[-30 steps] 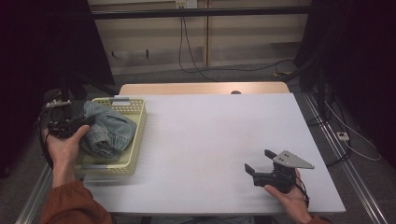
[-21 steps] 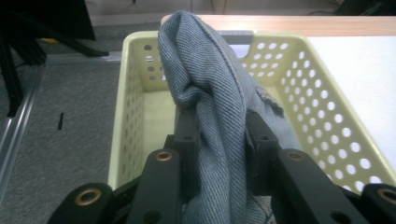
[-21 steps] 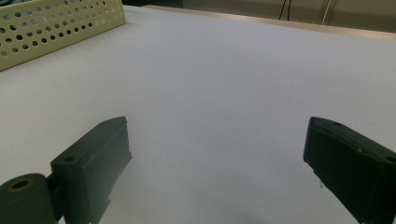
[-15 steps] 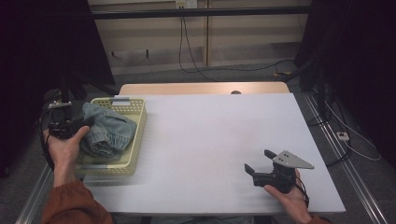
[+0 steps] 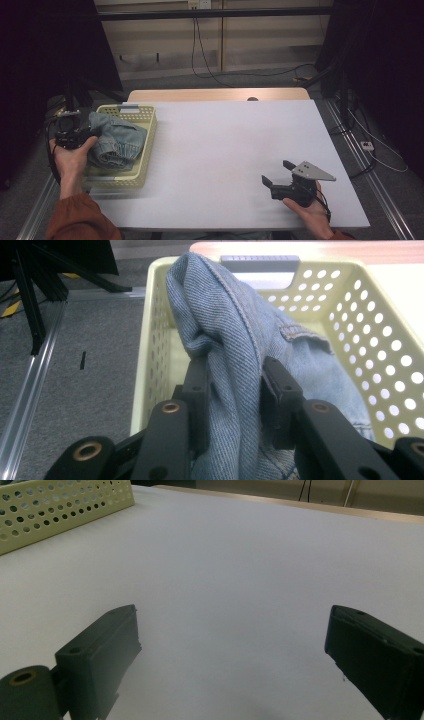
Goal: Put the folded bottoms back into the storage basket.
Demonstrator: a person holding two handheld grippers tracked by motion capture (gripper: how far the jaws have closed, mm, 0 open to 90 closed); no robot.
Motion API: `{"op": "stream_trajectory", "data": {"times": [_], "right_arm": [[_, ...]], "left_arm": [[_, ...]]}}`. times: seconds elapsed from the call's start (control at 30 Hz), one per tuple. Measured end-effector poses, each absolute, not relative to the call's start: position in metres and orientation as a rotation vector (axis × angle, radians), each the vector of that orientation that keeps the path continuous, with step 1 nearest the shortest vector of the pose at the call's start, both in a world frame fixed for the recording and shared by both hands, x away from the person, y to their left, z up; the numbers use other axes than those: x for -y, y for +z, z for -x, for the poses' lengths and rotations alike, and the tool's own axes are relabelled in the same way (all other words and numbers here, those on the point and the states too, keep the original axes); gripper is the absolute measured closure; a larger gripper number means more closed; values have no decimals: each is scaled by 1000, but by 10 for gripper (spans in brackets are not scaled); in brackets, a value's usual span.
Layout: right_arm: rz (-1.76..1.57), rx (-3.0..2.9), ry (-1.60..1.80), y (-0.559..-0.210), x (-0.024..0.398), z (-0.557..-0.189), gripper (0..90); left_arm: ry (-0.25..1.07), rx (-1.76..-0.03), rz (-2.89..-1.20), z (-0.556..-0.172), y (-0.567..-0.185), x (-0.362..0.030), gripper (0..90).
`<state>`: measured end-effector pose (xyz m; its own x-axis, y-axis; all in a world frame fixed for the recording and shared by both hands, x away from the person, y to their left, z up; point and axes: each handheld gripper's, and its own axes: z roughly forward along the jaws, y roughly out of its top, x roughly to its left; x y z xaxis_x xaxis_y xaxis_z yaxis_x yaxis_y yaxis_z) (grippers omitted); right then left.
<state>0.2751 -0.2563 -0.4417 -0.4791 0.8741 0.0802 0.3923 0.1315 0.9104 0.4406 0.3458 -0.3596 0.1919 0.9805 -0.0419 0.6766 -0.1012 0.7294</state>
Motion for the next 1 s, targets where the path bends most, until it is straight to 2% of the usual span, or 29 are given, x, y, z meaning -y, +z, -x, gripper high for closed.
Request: {"op": "stream_trajectory", "data": {"times": [0.3, 1.0], "right_arm": [[-1212, -1938, 1323, -442, 256, -275, 75], [-1213, -1938, 1320, -442, 257, -275, 75]], "left_arm": [[607, -1592, -1881, -447, -371, -344, 625], [524, -1658, -1891, -453, -386, -351, 618]]}}
